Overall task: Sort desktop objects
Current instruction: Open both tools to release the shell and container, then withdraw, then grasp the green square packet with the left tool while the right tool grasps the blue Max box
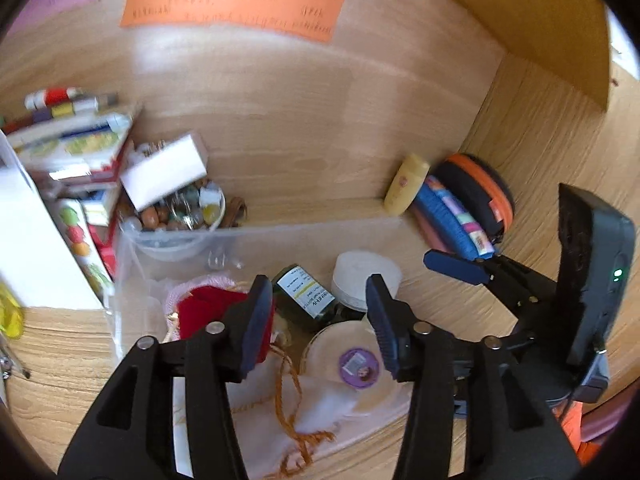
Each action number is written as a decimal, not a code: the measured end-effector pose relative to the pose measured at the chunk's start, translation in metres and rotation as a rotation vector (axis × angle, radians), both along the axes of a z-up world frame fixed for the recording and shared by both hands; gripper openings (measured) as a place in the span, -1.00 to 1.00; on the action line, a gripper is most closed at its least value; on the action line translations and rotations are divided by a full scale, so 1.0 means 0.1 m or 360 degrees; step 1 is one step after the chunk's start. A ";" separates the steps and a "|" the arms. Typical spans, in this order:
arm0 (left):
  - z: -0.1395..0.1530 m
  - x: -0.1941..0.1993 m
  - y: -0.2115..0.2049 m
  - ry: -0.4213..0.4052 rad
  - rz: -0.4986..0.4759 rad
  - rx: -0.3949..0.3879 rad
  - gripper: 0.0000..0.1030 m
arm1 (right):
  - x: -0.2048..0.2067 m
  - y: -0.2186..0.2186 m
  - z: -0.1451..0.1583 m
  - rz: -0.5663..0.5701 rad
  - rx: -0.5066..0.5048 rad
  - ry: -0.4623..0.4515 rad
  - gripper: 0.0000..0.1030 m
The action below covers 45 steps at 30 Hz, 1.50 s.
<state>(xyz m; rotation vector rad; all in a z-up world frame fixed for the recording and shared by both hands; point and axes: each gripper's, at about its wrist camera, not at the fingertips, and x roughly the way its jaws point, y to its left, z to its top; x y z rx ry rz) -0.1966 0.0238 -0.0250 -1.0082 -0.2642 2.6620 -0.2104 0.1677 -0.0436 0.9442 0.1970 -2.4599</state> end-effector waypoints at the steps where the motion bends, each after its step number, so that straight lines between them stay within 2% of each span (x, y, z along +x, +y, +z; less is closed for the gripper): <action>1: 0.04 0.04 0.00 0.0028 0.0016 -0.0010 0.17 | 0.02 0.00 0.03 0.0005 -0.0001 0.0019 0.57; 6: 0.29 0.37 -0.04 0.0182 0.0093 -0.0091 0.52 | 0.09 0.03 0.15 0.0006 -0.0012 0.0057 0.57; 10: 0.39 0.63 -0.11 0.0252 0.0158 -0.0170 0.83 | 0.24 0.07 0.26 0.0021 -0.0036 0.0087 0.57; 16: 0.35 0.99 -0.19 0.0244 0.0199 -0.0258 0.87 | 0.62 0.10 0.33 0.0049 -0.0015 0.0166 0.78; 21: 0.12 1.20 -0.22 0.0149 0.0229 -0.0307 0.87 | 0.93 0.12 0.27 0.0059 0.0032 0.0181 0.83; 26: -0.16 1.40 -0.21 0.0028 0.0206 -0.0344 0.87 | 1.13 0.22 0.10 0.0043 0.0029 0.0105 0.83; 34: -0.64 1.81 0.02 -0.0195 0.0044 -0.0375 0.87 | 1.30 0.43 -0.24 -0.0067 0.0045 -0.0058 0.83; 39: -0.75 1.92 0.19 -0.0221 -0.0041 -0.0351 0.87 | 1.38 0.56 -0.41 -0.0096 0.0027 -0.0191 0.83; 45: -0.87 1.87 0.39 -0.0227 -0.0160 -0.0382 0.87 | 1.48 0.64 -0.48 -0.0138 0.0037 -0.0215 0.83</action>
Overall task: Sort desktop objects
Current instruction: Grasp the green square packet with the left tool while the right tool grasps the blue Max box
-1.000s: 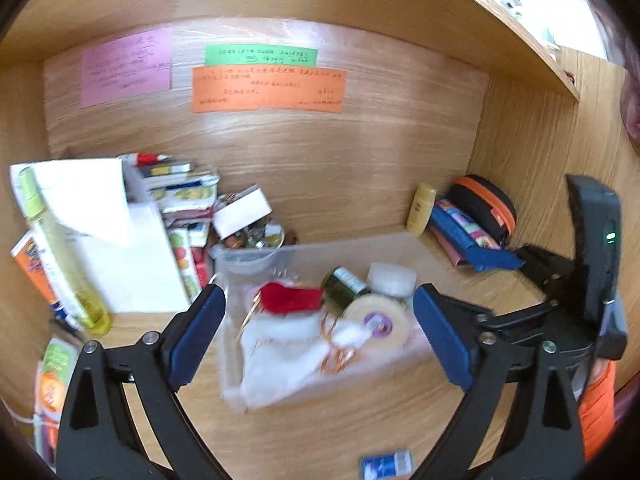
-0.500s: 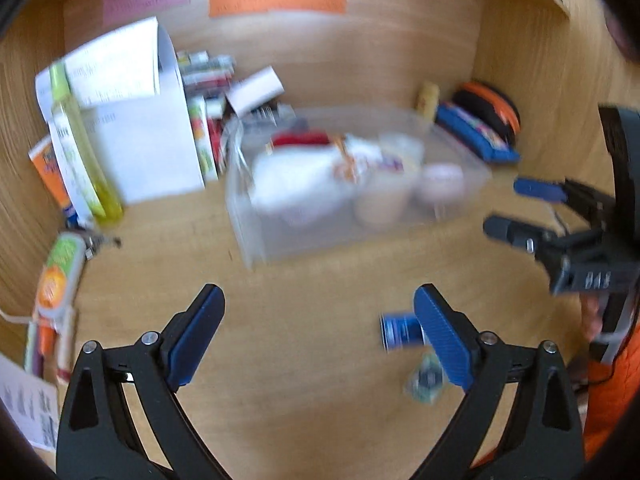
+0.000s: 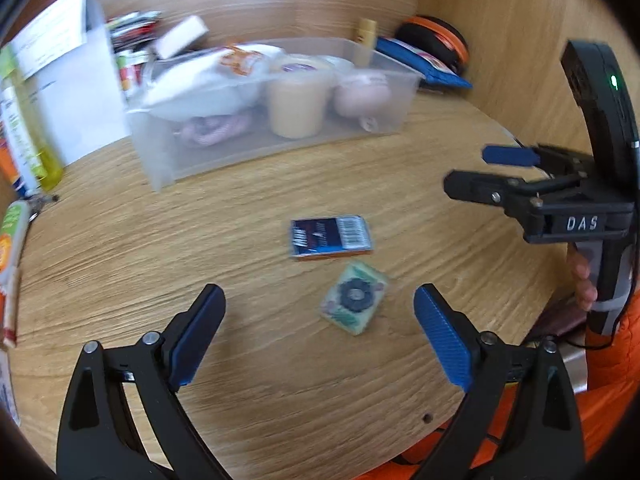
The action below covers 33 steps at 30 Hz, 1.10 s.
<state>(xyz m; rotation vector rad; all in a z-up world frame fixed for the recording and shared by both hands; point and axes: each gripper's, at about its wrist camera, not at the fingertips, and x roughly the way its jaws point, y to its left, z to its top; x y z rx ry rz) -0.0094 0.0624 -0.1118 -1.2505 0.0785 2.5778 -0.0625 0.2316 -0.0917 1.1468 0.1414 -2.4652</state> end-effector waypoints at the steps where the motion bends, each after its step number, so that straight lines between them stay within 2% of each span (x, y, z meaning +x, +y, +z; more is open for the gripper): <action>1: -0.02 0.00 0.03 0.0009 -0.0010 -0.0004 0.76 | 0.01 0.01 0.00 -0.0001 -0.0002 -0.0001 0.83; 2: -0.03 -0.01 0.04 0.0009 -0.0016 -0.0009 0.64 | 0.02 0.02 0.00 -0.0005 0.0001 0.0002 0.83; 3: -0.05 -0.01 0.05 -0.0005 -0.0030 -0.0009 0.34 | 0.03 0.02 0.00 -0.0009 0.0006 0.0003 0.83; 5: -0.04 0.01 0.06 0.0035 -0.0021 -0.0032 0.07 | 0.05 0.03 0.00 -0.0011 0.0000 0.0003 0.83; 7: -0.04 0.01 0.05 0.0047 -0.0021 -0.0023 -0.37 | 0.05 0.01 -0.01 0.0004 -0.0018 -0.0011 0.84; 9: -0.04 0.01 0.00 0.0050 0.0011 -0.0015 -0.54 | 0.04 -0.03 -0.02 0.0019 -0.0030 -0.0026 0.83; 17: -0.02 0.04 -0.39 0.0052 0.0189 0.0110 -0.54 | 0.11 -0.43 -0.10 0.0197 -0.0011 -0.0052 0.84; 22: 0.04 0.11 -0.59 0.0119 0.0302 0.0119 -0.54 | 0.14 -0.73 -0.15 0.0333 0.0018 -0.0074 0.82; 25: 0.06 0.14 -0.70 0.0132 0.0339 0.0184 -0.54 | 0.13 -0.90 -0.18 0.0373 0.0069 -0.0061 0.80; 28: 0.06 0.14 -0.76 0.0138 0.0364 0.0214 -0.54 | 0.11 -1.02 -0.21 0.0409 0.0126 -0.0056 0.58; 29: 0.07 0.15 -0.77 0.0142 0.0371 0.0222 -0.54 | 0.10 -1.07 -0.23 0.0424 0.0154 -0.0055 0.44; 31: 0.08 0.14 -0.80 0.0156 0.0382 0.0231 -0.54 | 0.11 -1.12 -0.24 0.0433 0.0202 -0.0019 0.38; 33: 0.09 0.14 -0.82 0.0167 0.0381 0.0246 -0.54 | 0.11 -1.14 -0.23 0.0459 0.0194 -0.0029 0.14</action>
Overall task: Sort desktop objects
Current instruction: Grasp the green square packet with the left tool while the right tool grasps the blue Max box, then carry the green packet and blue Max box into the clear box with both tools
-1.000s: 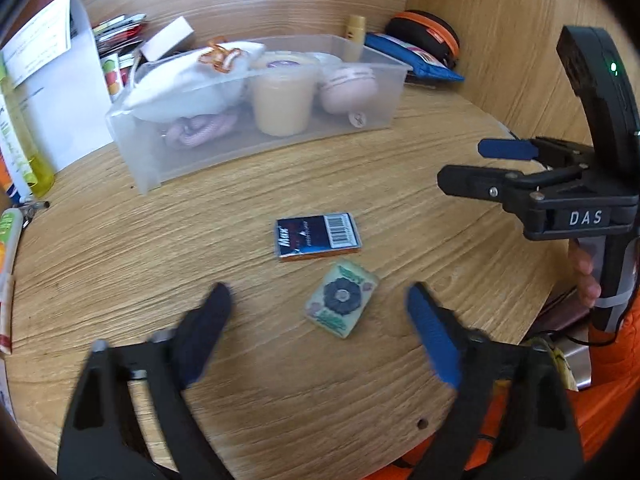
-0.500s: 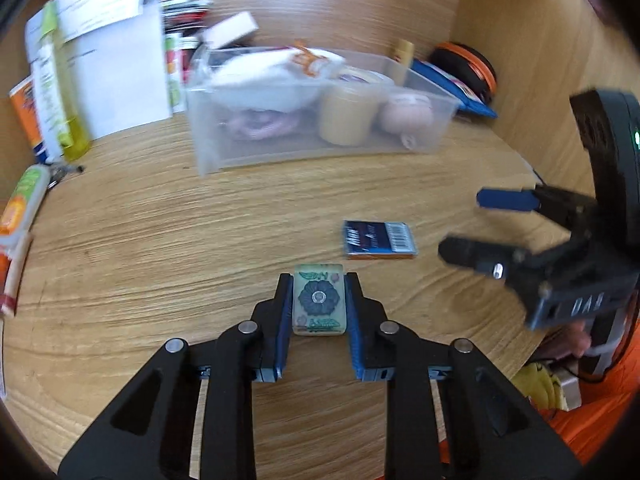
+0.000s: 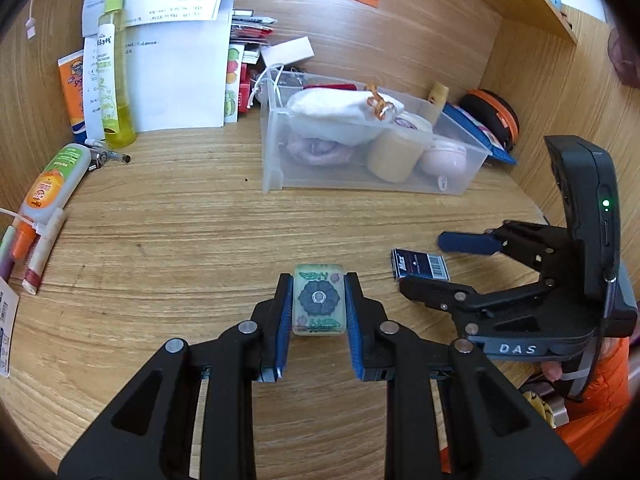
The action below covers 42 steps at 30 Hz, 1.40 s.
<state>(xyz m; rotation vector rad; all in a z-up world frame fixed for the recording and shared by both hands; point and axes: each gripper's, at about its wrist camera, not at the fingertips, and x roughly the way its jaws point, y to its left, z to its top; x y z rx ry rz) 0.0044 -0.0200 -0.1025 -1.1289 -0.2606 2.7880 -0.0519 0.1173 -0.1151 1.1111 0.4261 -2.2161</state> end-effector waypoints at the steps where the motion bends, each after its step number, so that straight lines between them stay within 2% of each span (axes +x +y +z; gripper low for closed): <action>1: 0.01 0.00 -0.01 0.0006 0.0000 0.0006 -0.54 | -0.01 -0.01 0.00 0.0010 -0.0007 -0.0006 0.11; 4: 0.03 -0.01 -0.03 0.0026 -0.0003 0.0021 -0.54 | -0.02 -0.03 0.01 0.0014 -0.0015 0.0000 -0.09; 6: 0.04 -0.02 -0.03 0.0035 -0.0006 0.0029 -0.54 | -0.03 -0.03 0.02 0.0020 -0.0023 -0.0006 -0.38; 8: 0.06 -0.03 -0.03 0.0044 -0.0005 0.0029 -0.54 | -0.05 -0.03 0.03 0.0026 -0.0039 -0.0019 -0.52; 13: 0.12 -0.07 0.00 0.0071 -0.0004 0.0022 -0.54 | -0.07 0.00 0.02 0.0012 -0.0093 -0.0052 -0.52; 18: 0.22 -0.12 0.04 0.0113 -0.0006 0.0001 -0.54 | -0.10 0.08 0.13 -0.0009 -0.0154 -0.0018 -0.52; 28: 0.46 -0.31 0.16 0.0200 -0.0014 -0.0033 -0.54 | -0.27 0.33 0.57 -0.0092 -0.0282 0.0135 -0.52; 39: 0.71 -0.62 0.25 0.0274 -0.0044 -0.0107 -0.54 | -0.50 0.57 0.88 -0.0189 -0.0353 0.0267 -0.52; 42: 0.80 -0.70 0.20 0.0291 -0.0085 -0.0044 -0.54 | -0.61 0.60 0.97 -0.0209 -0.0361 0.0302 -0.52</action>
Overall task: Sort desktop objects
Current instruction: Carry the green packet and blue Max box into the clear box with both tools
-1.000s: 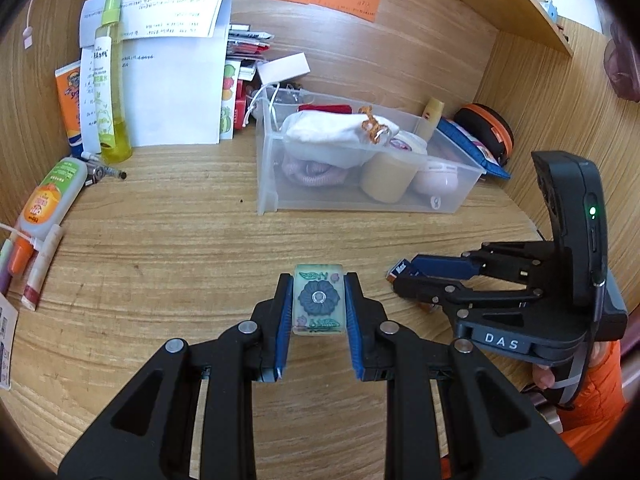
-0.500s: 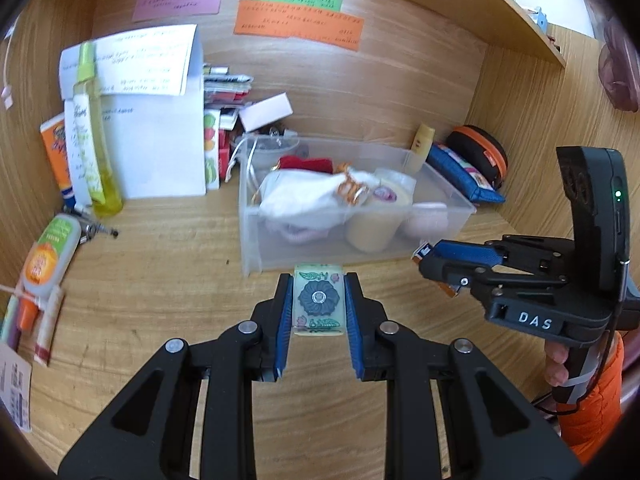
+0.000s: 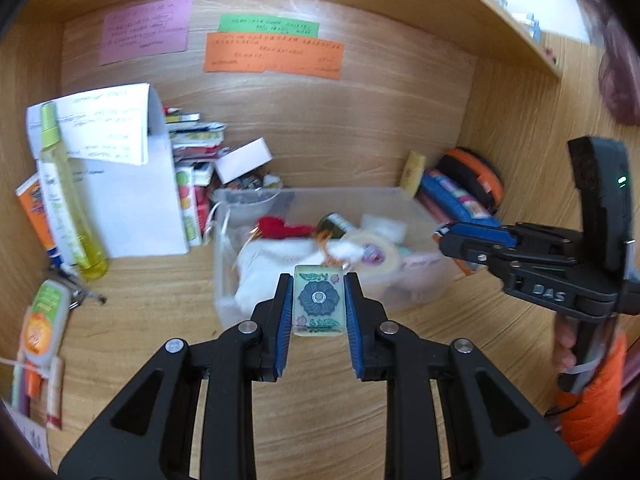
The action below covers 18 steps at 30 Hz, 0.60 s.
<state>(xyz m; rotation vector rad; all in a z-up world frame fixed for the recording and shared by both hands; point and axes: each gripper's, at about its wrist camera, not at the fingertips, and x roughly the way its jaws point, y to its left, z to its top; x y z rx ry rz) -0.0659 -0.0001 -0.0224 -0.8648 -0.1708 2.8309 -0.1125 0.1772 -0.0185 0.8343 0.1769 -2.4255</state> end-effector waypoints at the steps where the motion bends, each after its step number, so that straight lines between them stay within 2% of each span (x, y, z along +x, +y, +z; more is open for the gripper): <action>1: 0.04 -0.04 -0.03 0.0004 -0.0010 0.0022 -0.54 | -0.02 0.01 0.03 -0.0004 0.0000 0.0010 -0.52; 12: 0.48 -0.40 -0.08 0.0149 0.0021 -0.0059 -0.54 | -0.37 -0.05 0.40 -0.0004 0.0081 0.0204 -0.52; 18: 0.50 -0.73 -0.01 0.0123 0.0002 -0.0065 -0.54 | -0.63 -0.07 0.30 -0.0019 0.0046 0.0138 -0.52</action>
